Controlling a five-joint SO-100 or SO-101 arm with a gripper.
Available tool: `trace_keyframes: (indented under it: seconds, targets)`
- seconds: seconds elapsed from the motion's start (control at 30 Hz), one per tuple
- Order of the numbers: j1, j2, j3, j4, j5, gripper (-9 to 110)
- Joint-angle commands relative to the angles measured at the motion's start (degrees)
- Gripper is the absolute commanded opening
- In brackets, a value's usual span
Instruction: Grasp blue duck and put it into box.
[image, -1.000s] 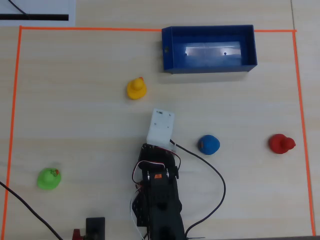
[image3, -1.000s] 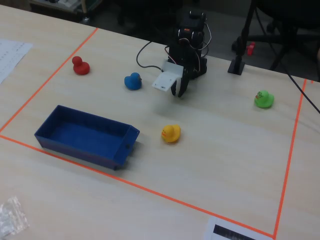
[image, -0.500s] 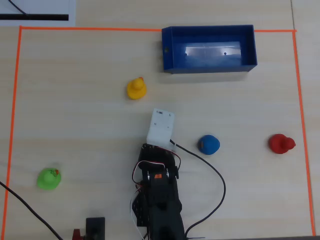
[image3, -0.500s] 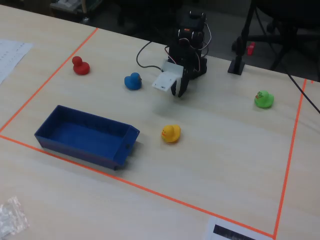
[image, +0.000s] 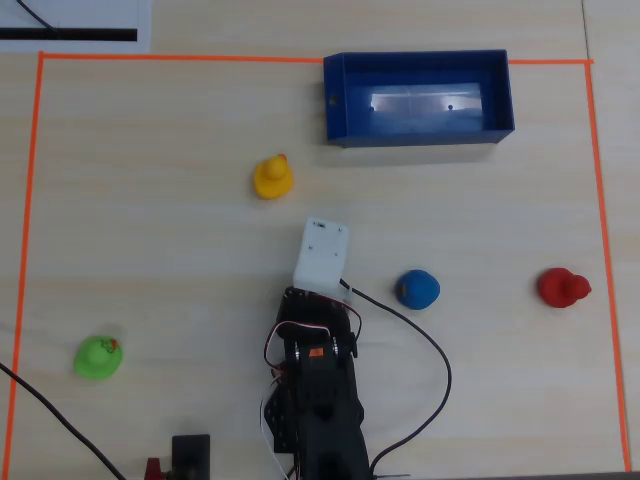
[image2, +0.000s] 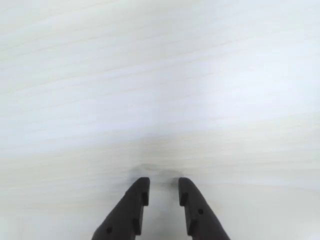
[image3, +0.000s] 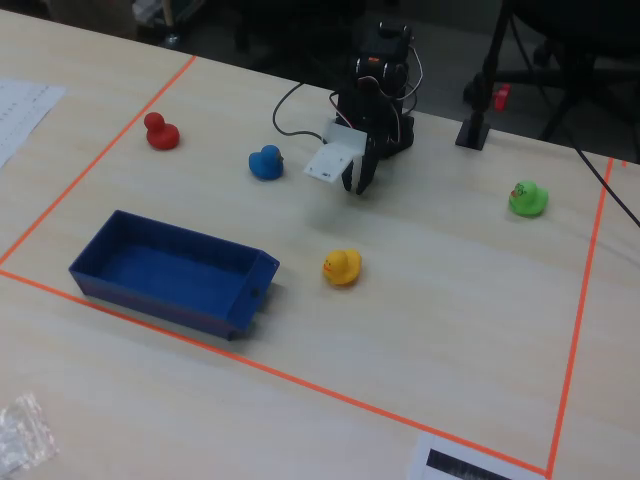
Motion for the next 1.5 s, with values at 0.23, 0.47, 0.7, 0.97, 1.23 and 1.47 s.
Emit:
trace_keyframes:
  seconds: [0.23,0.47,0.7,0.97,1.23,1.47]
  targets:
    - [0.4,-0.7,-0.2,1.3,-0.3,5]
    - [1.4,-0.7,-0.3,-0.1,-1.9,0]
    - [20.2,-23.0,-21.8,-13.7,-4.3,17]
    - [46.2,-42.5,-49.9,-20.6,-11.6,30]
    - [56.1,-41.0,-40.3,-32.7,-19.5,36]
    - [56.8,-39.0,-22.8,-49.0,-24.4,39]
